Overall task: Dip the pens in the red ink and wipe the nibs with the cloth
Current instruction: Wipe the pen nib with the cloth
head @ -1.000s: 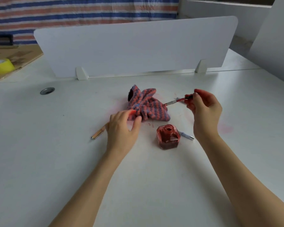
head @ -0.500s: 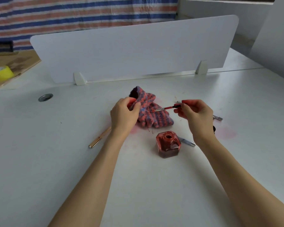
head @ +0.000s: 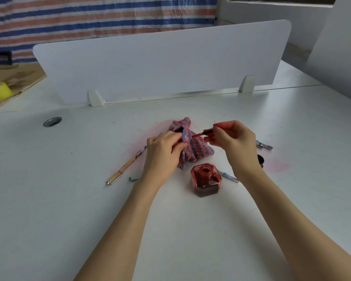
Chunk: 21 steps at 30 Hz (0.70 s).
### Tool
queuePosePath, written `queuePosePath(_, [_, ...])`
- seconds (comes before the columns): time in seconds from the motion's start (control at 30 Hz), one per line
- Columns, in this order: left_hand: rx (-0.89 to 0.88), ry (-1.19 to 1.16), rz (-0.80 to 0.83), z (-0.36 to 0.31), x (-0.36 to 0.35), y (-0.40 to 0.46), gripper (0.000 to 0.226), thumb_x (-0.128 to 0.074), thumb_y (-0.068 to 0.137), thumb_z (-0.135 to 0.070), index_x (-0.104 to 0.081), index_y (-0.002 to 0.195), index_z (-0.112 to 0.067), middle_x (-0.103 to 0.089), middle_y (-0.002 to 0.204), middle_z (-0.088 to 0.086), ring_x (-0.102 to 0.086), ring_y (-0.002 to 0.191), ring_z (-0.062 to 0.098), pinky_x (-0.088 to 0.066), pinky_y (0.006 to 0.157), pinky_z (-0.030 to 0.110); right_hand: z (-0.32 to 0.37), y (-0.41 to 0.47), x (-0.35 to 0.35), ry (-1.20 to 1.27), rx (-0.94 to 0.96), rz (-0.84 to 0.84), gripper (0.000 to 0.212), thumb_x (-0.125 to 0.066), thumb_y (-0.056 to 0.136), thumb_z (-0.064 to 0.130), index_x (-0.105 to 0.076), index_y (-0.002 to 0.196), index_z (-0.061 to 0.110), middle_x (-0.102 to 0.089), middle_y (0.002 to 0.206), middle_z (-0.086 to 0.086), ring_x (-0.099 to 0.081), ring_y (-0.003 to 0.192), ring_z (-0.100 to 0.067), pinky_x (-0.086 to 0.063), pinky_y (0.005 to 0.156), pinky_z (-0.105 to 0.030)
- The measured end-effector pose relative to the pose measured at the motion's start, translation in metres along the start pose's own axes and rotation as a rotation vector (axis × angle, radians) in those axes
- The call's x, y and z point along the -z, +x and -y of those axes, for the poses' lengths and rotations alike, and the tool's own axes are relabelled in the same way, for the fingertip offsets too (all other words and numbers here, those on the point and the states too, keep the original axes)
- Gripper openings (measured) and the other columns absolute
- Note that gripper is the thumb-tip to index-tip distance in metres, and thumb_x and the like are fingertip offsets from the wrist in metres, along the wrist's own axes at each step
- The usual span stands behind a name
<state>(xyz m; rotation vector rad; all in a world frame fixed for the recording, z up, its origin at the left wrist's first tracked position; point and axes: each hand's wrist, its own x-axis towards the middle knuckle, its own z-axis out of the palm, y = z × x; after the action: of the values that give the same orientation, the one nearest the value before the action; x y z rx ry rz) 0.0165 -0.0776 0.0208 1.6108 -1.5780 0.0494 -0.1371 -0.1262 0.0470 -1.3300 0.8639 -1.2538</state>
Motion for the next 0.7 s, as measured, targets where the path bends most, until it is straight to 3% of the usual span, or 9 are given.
queuePosePath(0.1, [-0.075,0.133,-0.01,0.006,-0.002,0.0,0.017,-0.056,0.08,-0.021,-0.068,0.083,-0.009,-0.065,0.076,0.001,-0.053,0.077,0.022,-0.031,0.074,0.035,-0.002,0.0,0.004,-0.239,0.128,0.12,0.013,-0.056,0.086,0.003,-0.056,0.088,0.016,-0.064,0.082,0.001,-0.062,0.07,-0.006,-0.05,0.063,-0.016])
queuePosePath(0.2, [-0.151,0.201,-0.022,0.008,-0.002,0.0,0.019,-0.054,0.08,-0.024,-0.068,0.082,-0.011,-0.064,0.075,0.0,-0.043,0.081,0.013,-0.019,0.07,0.028,-0.009,0.001,0.007,-0.581,0.287,0.229,0.01,-0.06,0.085,0.007,-0.061,0.092,0.015,-0.06,0.086,0.001,-0.055,0.076,-0.007,-0.043,0.067,-0.011])
queuePosePath(0.33, [-0.204,0.229,-0.002,0.007,-0.002,0.001,0.033,-0.042,0.083,-0.032,-0.066,0.08,-0.01,-0.065,0.076,0.0,-0.04,0.082,0.013,-0.019,0.071,0.028,-0.012,0.003,0.009,-0.732,0.429,0.22,0.008,-0.059,0.086,0.008,-0.066,0.09,0.005,-0.059,0.087,-0.007,-0.054,0.077,-0.019,-0.046,0.072,-0.029])
queuePosePath(0.47, [-0.23,0.262,-0.011,0.007,-0.002,0.001,0.033,-0.041,0.084,-0.031,-0.065,0.08,-0.009,-0.065,0.078,0.001,-0.041,0.083,0.014,-0.023,0.073,0.031,-0.012,0.004,0.01,-0.815,0.469,0.179,0.015,-0.055,0.089,0.013,-0.066,0.09,0.003,-0.062,0.088,-0.01,-0.056,0.076,-0.025,-0.049,0.068,-0.039])
queuePosePath(0.7, [-0.243,0.288,-0.029,0.007,0.003,0.002,0.032,-0.043,0.084,-0.033,-0.066,0.079,-0.011,-0.066,0.077,0.0,-0.041,0.083,0.014,-0.023,0.075,0.032,-0.003,0.003,0.015,-0.956,0.428,0.192,0.029,-0.046,0.093,0.027,-0.065,0.084,0.006,-0.066,0.086,-0.009,-0.057,0.074,-0.026,-0.042,0.059,-0.032])
